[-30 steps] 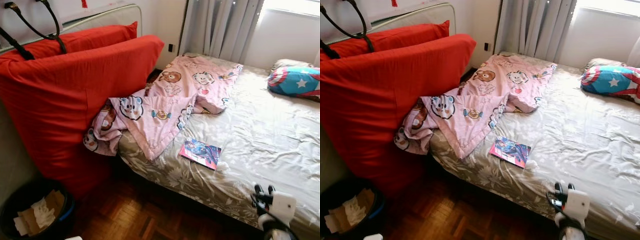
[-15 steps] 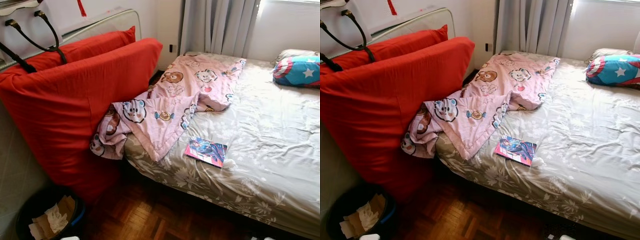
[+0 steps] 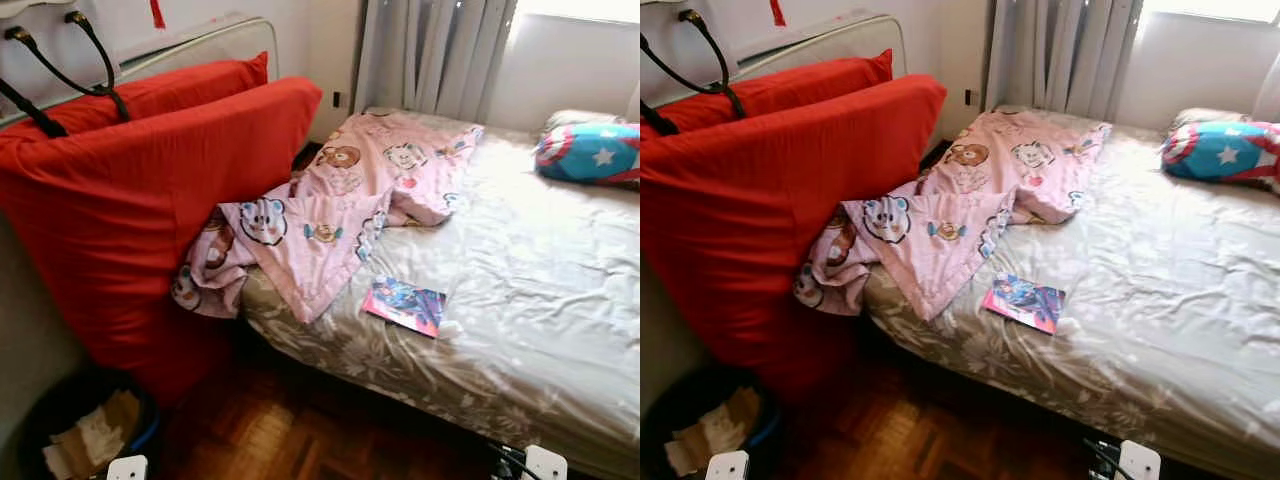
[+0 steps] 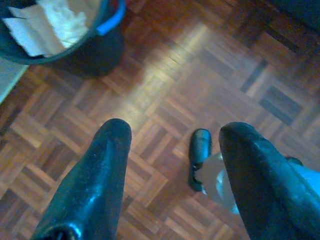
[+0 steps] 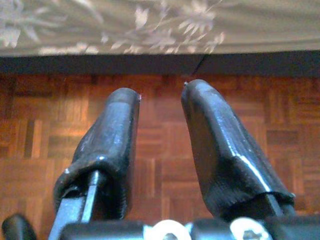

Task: Clean up the room

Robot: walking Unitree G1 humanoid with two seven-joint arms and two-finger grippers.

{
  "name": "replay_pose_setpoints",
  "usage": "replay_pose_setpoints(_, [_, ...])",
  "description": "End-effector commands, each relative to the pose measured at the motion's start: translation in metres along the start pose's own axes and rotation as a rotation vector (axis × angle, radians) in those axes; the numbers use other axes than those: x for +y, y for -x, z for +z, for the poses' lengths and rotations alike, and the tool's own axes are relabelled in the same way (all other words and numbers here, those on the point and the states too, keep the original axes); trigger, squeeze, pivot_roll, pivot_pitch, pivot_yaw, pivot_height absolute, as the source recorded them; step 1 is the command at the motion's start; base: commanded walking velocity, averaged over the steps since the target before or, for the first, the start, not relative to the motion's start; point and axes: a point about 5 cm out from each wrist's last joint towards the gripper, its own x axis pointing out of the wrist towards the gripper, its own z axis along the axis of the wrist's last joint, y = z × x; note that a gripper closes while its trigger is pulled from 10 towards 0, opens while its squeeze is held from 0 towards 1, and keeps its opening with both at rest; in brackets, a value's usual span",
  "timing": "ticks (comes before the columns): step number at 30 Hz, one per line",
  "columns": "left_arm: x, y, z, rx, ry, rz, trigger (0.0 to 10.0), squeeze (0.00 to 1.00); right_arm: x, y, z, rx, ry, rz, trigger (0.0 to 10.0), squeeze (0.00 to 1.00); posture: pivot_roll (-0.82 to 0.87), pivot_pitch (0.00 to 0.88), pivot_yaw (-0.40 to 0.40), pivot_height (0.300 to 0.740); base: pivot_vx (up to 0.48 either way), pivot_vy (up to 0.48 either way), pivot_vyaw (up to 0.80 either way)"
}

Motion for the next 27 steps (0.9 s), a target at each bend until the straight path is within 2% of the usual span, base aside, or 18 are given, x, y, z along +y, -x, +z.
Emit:
replay_pose_setpoints(1, [-0.005, -0.001, -0.003, 0.022, 0.023, -0.002, 10.0, 0.0, -0.004, -0.001, 0.0, 0.024, -0.018, -0.021, 10.0, 0.0, 0.01, 0.0, -0.015, 0.74, 0.0, 0.0, 0.0])
replay_pose_setpoints(10, [-0.019, -0.004, 0.003, -0.003, 0.015, -0.038, 10.0, 0.0, 0.001, -0.001, -0.005, 0.081, -0.007, -0.029, 10.0, 0.0, -0.01, 0.0, -0.011, 0.74, 0.0, 0.0, 0.0])
replay_pose_setpoints(16, [-0.018, -0.005, 0.009, -0.017, 0.01, -0.037, 10.0, 0.0, 0.006, -0.001, -0.01, 0.122, -0.039, -0.003, 10.0, 0.0, -0.01, 0.0, -0.007, 0.74, 0.0, 0.0, 0.0])
replay_pose_setpoints(18, [-0.017, -0.006, 0.012, -0.019, 0.006, -0.032, 10.0, 0.0, 0.009, 0.001, -0.017, 0.173, 0.002, 0.008, 10.0, 0.0, -0.01, 0.0, -0.015, 0.74, 0.0, 0.0, 0.0])
replay_pose_setpoints(21, [-0.014, -0.006, 0.017, -0.028, 0.017, -0.014, 10.0, 0.0, 0.007, 0.005, -0.026, 0.21, 0.009, 0.001, 10.0, 0.0, -0.01, 0.0, -0.02, 0.74, 0.0, 0.0, 0.0])
replay_pose_setpoints(23, [-0.012, -0.007, 0.02, -0.031, 0.027, -0.004, 10.0, 0.0, 0.007, 0.008, -0.035, 0.257, 0.055, 0.014, 10.0, 0.0, 0.0, 0.0, -0.018, 0.74, 0.0, 0.0, 0.0])
replay_pose_setpoints(27, [-0.012, -0.008, 0.023, -0.027, 0.021, -0.007, 10.0, 0.0, 0.009, 0.01, -0.039, 0.267, 0.044, 0.023, 10.0, 0.0, 0.0, 0.0, -0.014, 0.74, 0.0, 0.0, 0.0])
